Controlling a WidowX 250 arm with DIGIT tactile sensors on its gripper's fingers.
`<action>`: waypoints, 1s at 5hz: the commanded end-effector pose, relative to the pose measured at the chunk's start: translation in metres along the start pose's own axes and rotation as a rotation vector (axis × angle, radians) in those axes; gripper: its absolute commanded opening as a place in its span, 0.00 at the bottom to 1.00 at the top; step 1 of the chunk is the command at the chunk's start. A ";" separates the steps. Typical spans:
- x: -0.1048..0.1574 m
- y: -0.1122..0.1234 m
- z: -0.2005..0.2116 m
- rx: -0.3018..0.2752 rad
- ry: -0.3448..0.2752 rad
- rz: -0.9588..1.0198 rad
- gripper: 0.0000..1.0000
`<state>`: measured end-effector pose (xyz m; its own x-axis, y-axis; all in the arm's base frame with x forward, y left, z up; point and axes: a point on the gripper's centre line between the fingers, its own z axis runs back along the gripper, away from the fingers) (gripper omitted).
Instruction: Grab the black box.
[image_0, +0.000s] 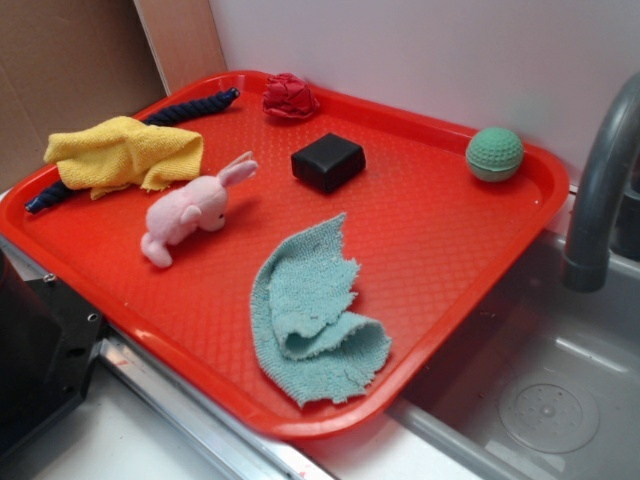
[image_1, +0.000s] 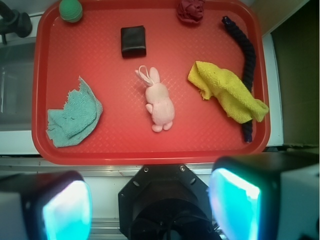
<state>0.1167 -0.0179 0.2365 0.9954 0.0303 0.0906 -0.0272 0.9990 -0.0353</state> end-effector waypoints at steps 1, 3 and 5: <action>0.000 0.000 0.000 0.000 0.000 0.000 1.00; 0.074 -0.023 -0.103 -0.037 -0.061 0.120 1.00; 0.074 -0.023 -0.103 -0.037 -0.061 0.120 1.00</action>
<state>0.1939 -0.0420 0.1333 0.9826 0.1438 0.1175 -0.1352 0.9877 -0.0782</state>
